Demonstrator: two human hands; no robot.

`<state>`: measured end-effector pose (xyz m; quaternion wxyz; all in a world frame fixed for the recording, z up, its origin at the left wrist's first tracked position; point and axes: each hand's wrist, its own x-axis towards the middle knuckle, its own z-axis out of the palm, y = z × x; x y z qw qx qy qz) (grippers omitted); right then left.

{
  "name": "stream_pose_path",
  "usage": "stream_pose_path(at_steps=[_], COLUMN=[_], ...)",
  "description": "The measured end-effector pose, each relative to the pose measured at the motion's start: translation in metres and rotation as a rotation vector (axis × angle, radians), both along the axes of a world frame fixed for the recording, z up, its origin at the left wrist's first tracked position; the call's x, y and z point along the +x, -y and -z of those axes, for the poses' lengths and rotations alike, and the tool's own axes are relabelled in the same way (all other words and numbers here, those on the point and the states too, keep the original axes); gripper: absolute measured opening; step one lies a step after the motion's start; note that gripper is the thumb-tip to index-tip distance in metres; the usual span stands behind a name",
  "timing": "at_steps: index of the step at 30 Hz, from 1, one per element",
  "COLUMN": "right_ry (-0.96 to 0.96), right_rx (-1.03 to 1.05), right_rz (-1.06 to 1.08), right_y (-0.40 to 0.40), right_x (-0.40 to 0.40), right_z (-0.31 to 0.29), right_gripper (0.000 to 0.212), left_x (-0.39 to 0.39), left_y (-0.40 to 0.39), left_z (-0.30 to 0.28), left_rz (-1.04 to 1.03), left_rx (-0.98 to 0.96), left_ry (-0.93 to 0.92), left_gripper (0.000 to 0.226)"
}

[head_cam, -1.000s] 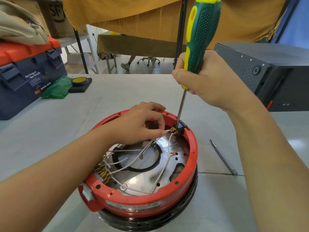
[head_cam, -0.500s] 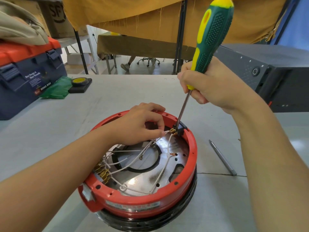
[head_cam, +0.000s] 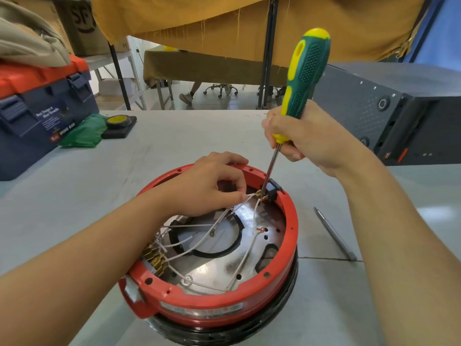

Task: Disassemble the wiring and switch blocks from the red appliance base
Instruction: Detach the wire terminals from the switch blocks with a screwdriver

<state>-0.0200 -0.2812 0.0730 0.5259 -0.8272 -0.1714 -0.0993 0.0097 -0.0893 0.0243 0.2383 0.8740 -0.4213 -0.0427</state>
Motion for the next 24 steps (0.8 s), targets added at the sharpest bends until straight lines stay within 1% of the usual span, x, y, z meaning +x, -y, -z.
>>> stream_pose_path(at_steps=[3,11,13,17,20,24], right_ry=[0.010,-0.011,-0.002,0.033,0.061,0.077], right_rx=[-0.017,0.029,0.014,0.068,0.043,0.008], right_rz=[-0.007,-0.063,-0.042,0.001,0.025,0.048], right_y=[-0.002,-0.002,0.000,0.009,0.011,0.007], right_x=[0.001,0.001,-0.001,-0.004,-0.006,-0.008], right_z=[0.003,0.001,-0.002,-0.007,-0.011,-0.012], right_gripper=[0.033,0.032,0.030,0.030,0.033,0.030], left_x=[0.000,-0.001,-0.001,0.000,0.000,0.000], left_y=[0.000,0.000,0.000,0.001,0.001,0.001], left_z=[0.000,-0.002,-0.002,-0.002,-0.001,-0.001], left_rz=[0.003,0.010,0.009,0.008,0.009,0.009], left_rx=[-0.002,0.021,0.023,0.022,0.022,0.022], left_ry=[0.001,0.004,0.002,0.003,0.003,0.002], left_gripper=[0.009,0.008,0.009,0.010,0.009,0.009])
